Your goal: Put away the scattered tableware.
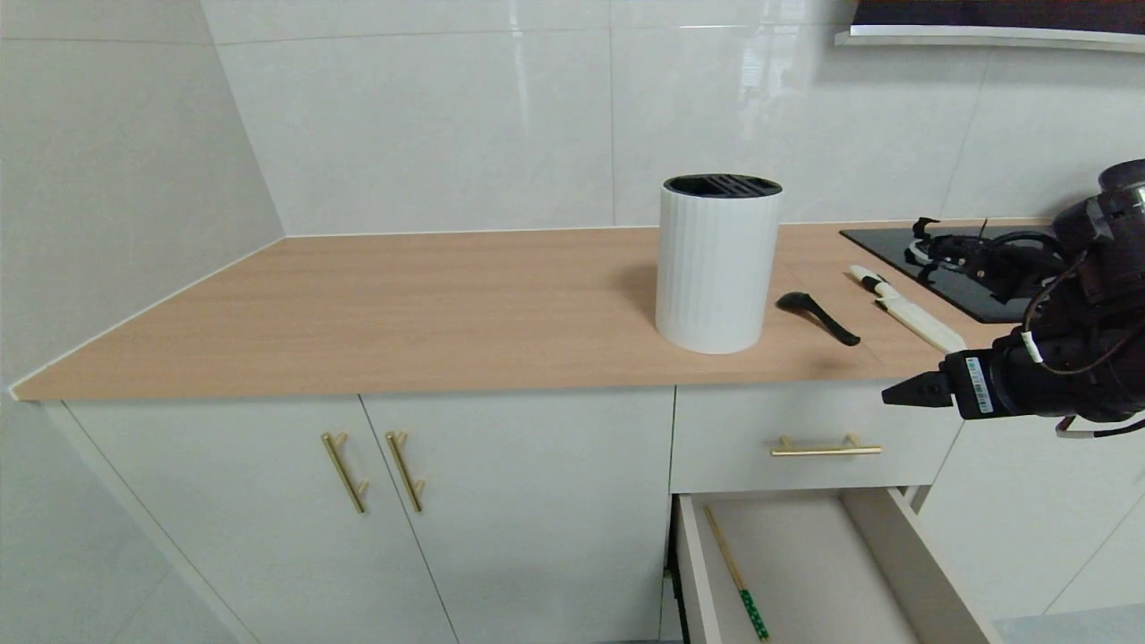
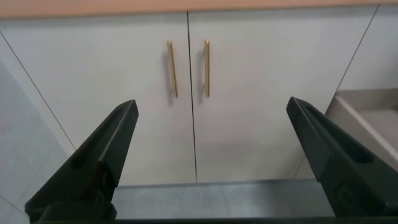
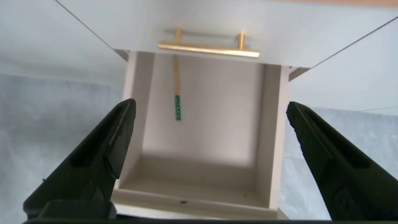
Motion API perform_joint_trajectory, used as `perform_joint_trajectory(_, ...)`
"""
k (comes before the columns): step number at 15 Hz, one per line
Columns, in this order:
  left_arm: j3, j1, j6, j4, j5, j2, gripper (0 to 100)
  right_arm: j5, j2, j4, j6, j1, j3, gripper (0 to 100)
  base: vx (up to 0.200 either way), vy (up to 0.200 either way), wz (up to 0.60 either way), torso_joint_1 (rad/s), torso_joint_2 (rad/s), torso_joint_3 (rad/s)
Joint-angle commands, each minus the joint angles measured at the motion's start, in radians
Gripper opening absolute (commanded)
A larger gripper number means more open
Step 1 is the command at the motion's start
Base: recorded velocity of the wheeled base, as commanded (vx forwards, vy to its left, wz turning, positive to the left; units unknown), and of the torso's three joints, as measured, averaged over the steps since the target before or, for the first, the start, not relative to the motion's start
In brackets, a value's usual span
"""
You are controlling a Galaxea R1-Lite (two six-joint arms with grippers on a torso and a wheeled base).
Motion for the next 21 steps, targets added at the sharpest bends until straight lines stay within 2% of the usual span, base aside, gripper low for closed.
perform_joint_trajectory(1, 0.000, 0.000, 0.001, 0.000, 0.000, 0.000, 100, 0.000, 0.004, -0.001, -0.001, 0.000, 0.002, 100, 0.000, 0.000, 0.00, 0.178, -0.48, -0.295)
perform_joint_trajectory(6, 0.000, 0.000, 0.000, 0.000, 0.000, 0.000, 100, 0.003, 0.028, -0.008, -0.044, -0.012, -0.009, 100, 0.000, 0.000, 0.00, 0.170, -0.43, -0.268)
perform_joint_trajectory(8, 0.000, 0.000, 0.000, 0.000, 0.000, 0.000, 100, 0.037, 0.131, -0.096, -0.136, -0.065, -0.063, 100, 0.000, 0.000, 0.00, 0.046, -0.11, -0.068)
perform_joint_trajectory(9, 0.000, 0.000, 0.001, 0.000, 0.000, 0.000, 100, 0.052, 0.240, -0.151, -0.185, -0.086, -0.158, 100, 0.000, 0.000, 0.00, 0.000, 0.00, 0.000)
perform_joint_trajectory(13, 0.000, 0.000, 0.000, 0.000, 0.000, 0.000, 100, 0.146, 0.447, -0.156, -0.236, -0.098, -0.330, 100, 0.000, 0.000, 0.00, 0.000, 0.00, 0.000)
perform_joint_trajectory(16, 0.000, 0.000, 0.000, 0.000, 0.000, 0.000, 100, 0.170, 0.542, -0.156, -0.248, -0.103, -0.405, 100, 0.000, 0.000, 0.00, 0.000, 0.00, 0.000)
perform_joint_trajectory(18, 0.000, 0.000, 0.000, 0.000, 0.000, 0.000, 100, 0.282, 0.568, -0.171, -0.243, -0.134, -0.431, 100, 0.000, 0.000, 0.00, 0.000, 0.00, 0.000)
perform_joint_trajectory(21, 0.000, 0.000, 0.000, 0.000, 0.000, 0.000, 100, 0.292, 0.591, -0.185, -0.245, -0.169, -0.455, 100, 0.000, 0.000, 0.00, 0.000, 0.00, 0.000)
